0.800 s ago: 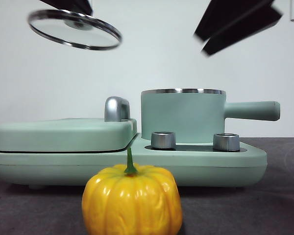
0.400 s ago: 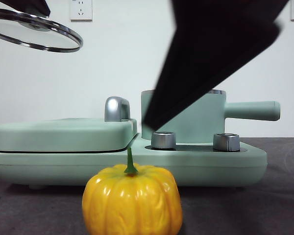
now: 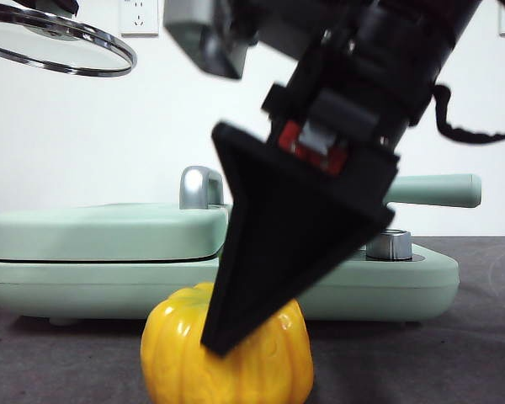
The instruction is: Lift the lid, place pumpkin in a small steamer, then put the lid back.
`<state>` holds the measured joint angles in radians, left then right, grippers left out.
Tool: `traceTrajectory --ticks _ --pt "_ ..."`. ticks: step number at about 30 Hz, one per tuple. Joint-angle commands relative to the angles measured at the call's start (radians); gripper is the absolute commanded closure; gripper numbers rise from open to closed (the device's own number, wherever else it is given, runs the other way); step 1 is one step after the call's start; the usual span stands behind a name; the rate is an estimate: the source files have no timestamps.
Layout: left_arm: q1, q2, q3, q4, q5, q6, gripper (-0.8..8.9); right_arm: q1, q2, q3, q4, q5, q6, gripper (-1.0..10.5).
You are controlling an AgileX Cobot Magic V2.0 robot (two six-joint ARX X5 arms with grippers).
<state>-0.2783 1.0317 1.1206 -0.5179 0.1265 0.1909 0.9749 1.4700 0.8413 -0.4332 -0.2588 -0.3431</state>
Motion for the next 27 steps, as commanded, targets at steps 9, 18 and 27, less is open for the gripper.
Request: traceTrajectory --ticks 9,18,27 --pt "0.004 -0.001 0.017 0.037 0.001 0.007 8.01 -0.003 -0.021 0.027 -0.042 -0.029 0.199 5.8" --pt "0.004 -0.001 0.017 0.039 0.001 0.006 8.01 -0.085 -0.206 0.251 -0.484 0.115 0.485 5.8" --pt "0.004 -0.001 0.017 0.039 0.001 0.006 8.01 -0.29 -0.09 0.614 -0.73 0.103 0.434 5.8"
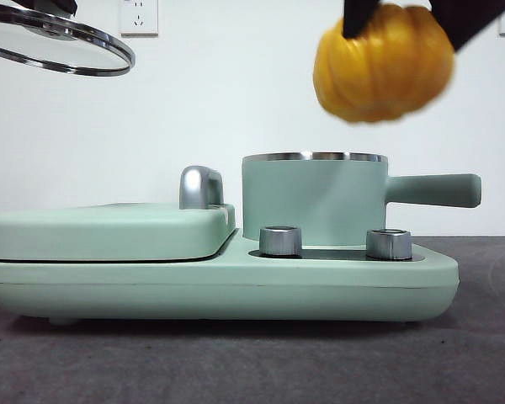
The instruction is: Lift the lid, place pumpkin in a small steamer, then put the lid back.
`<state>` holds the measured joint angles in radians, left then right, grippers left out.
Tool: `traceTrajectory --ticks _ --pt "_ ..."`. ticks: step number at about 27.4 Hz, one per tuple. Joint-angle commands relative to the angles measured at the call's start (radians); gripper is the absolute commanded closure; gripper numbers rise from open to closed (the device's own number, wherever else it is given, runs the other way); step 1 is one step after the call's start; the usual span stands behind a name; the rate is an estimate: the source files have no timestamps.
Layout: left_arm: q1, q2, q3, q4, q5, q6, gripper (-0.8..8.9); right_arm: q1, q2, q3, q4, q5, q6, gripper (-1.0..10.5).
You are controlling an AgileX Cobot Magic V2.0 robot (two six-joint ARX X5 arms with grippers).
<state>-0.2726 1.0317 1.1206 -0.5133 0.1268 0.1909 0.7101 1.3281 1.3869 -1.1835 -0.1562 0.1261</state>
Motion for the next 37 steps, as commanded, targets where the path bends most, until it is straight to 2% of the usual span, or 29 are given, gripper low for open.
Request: traceTrajectory --ticks 1,9,12,25,32,34,37 --pt "-0.002 -0.001 0.017 0.034 0.0 0.006 8.01 -0.048 0.081 0.103 0.034 0.001 -0.053 5.8" --pt "-0.002 -0.001 0.017 0.034 0.001 0.006 8.01 -0.161 0.328 0.325 0.107 0.013 -0.145 5.8" --pt "-0.002 -0.001 0.017 0.035 0.001 0.002 8.01 -0.176 0.406 0.363 0.134 0.044 -0.171 5.8" --pt "-0.002 -0.001 0.017 0.035 0.001 -0.001 8.01 -0.179 0.617 0.369 0.241 0.086 -0.221 5.8" --pt "-0.002 -0.001 0.017 0.035 0.001 -0.001 8.01 -0.179 0.639 0.369 0.281 0.078 -0.225 5.8" --pt "-0.002 -0.001 0.017 0.035 0.001 -0.001 8.01 -0.179 0.645 0.368 0.29 0.078 -0.225 5.2" --pt "-0.002 -0.001 0.017 0.035 0.001 -0.001 8.01 -0.175 0.654 0.368 0.296 0.078 -0.224 5.1"
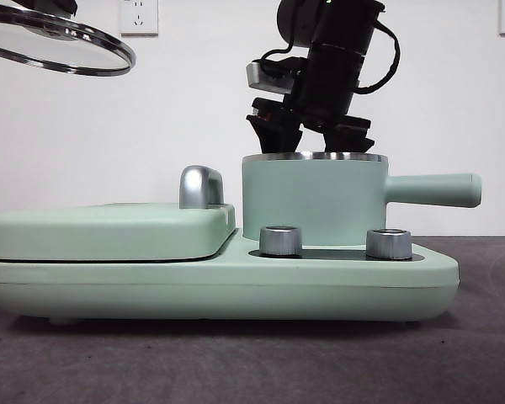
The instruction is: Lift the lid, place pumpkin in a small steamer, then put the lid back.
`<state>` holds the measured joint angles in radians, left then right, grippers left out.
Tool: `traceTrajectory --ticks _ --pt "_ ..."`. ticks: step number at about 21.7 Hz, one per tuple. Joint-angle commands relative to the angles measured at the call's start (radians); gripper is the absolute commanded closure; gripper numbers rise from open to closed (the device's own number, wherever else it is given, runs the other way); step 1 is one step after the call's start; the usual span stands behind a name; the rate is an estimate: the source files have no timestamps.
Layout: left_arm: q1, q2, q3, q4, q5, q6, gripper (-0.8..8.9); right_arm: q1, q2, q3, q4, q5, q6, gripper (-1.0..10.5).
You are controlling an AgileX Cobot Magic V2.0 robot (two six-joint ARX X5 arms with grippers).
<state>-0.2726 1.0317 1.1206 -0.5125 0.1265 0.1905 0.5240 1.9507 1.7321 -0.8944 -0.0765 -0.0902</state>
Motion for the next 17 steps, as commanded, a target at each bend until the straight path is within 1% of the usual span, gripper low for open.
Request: traceTrajectory --ticks 1,3,6,9,14,15,17 --pt "-0.002 -0.001 0.017 0.034 0.001 0.0 8.01 0.011 0.031 0.023 0.008 -0.002 -0.008 5.0" --pt "-0.002 -0.001 0.017 0.034 0.001 0.0 8.01 0.015 0.029 0.024 0.003 -0.002 -0.008 4.4" --pt "-0.002 -0.001 0.017 0.034 0.001 0.0 8.01 0.015 0.012 0.035 -0.01 -0.001 -0.007 4.3" --pt "-0.002 -0.001 0.017 0.034 0.002 -0.001 8.01 0.015 -0.034 0.082 -0.075 0.003 0.005 4.4" --pt "-0.002 -0.001 0.017 0.034 0.002 -0.001 8.01 0.01 -0.225 0.071 -0.062 0.03 0.011 5.1" --pt "-0.002 -0.001 0.017 0.034 0.002 -0.001 8.01 0.007 -0.267 0.045 -0.049 0.032 0.011 5.2" --pt "-0.003 -0.001 0.017 0.033 0.003 -0.001 8.01 0.004 -0.385 -0.076 0.026 0.045 0.017 5.2"
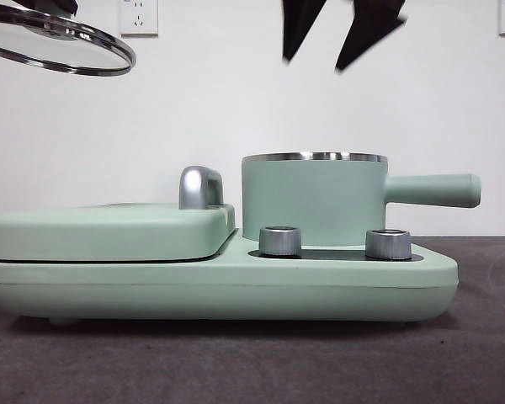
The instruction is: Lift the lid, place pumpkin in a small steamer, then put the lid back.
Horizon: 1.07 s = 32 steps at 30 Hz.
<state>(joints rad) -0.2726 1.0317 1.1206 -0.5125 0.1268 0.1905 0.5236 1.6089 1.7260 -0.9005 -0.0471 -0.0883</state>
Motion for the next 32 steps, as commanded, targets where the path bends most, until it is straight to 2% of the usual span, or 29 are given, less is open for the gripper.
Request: traceTrajectory --ticks 1,5,7,14,17,26,32 --pt "-0.003 -0.001 0.017 0.033 0.009 -0.001 8.01 0.004 -0.12 -0.16 0.088 0.031 0.031 5.2" --pt "-0.005 -0.001 0.017 0.034 0.042 -0.001 8.01 0.004 -0.428 -0.47 0.251 0.04 0.116 5.2" --pt "-0.008 0.0 0.017 0.034 0.058 0.0 8.01 0.004 -0.525 -0.545 0.271 0.06 0.138 5.2" --pt "-0.044 0.001 0.017 0.039 0.077 -0.001 8.01 0.004 -0.849 -0.732 0.22 0.174 0.214 5.6" --pt "-0.076 0.001 0.017 0.048 0.085 -0.002 8.01 0.004 -0.954 -0.781 0.169 0.187 0.249 5.6" --pt "-0.208 0.037 0.017 0.159 0.092 -0.097 8.01 0.004 -1.081 -0.809 0.057 0.175 0.268 5.6" --pt "-0.307 0.141 0.017 0.277 0.091 -0.106 8.01 0.004 -1.081 -0.809 0.063 0.139 0.268 5.6"
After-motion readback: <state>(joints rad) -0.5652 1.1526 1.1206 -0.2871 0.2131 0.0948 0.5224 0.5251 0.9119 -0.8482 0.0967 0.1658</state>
